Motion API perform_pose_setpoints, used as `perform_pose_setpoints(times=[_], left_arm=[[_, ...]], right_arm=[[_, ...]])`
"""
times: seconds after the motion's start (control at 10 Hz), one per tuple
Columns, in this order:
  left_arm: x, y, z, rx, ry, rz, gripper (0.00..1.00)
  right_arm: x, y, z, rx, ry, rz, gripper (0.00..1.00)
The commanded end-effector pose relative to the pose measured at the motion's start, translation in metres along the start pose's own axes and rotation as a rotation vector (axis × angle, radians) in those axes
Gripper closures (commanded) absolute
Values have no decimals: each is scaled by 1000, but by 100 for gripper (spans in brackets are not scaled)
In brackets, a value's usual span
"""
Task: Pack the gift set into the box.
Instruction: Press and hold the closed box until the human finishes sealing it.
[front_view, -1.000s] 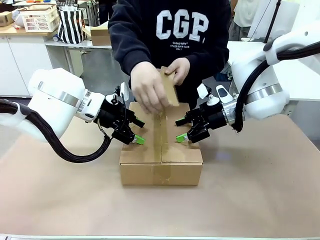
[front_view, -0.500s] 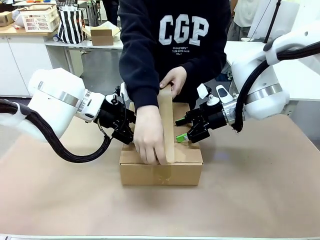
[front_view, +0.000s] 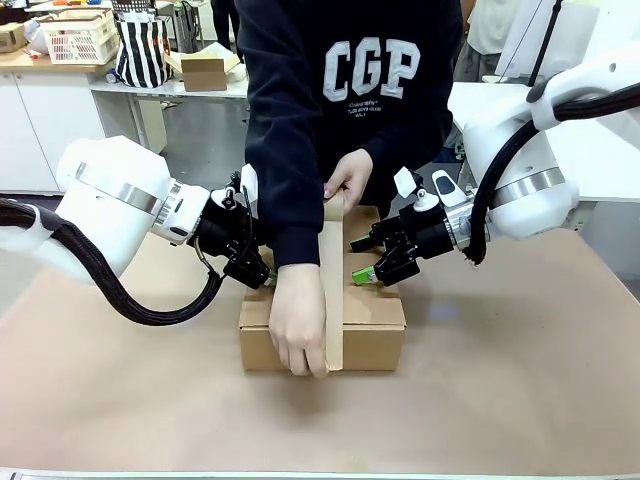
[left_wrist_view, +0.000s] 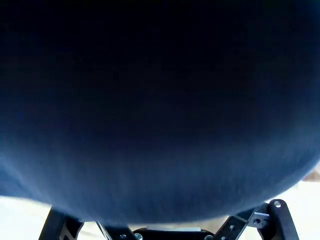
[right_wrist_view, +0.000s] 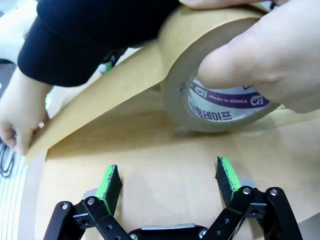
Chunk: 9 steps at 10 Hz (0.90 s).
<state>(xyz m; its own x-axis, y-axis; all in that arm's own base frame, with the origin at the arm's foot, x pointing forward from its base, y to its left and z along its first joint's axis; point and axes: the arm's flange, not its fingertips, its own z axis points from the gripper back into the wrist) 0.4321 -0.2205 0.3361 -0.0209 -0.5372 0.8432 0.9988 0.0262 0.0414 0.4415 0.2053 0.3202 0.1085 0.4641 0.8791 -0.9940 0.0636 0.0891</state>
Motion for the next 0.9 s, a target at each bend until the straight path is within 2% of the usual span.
perform_pose_setpoints(times=[0.0, 0.8], left_arm=[[-3, -1, -1, -6, -6, -7, 0], [-3, -1, -1, -6, -6, -7, 0]], right_arm=[[-1, -1, 0, -23, 11, -4, 0], [-1, -1, 0, -23, 11, -4, 0]])
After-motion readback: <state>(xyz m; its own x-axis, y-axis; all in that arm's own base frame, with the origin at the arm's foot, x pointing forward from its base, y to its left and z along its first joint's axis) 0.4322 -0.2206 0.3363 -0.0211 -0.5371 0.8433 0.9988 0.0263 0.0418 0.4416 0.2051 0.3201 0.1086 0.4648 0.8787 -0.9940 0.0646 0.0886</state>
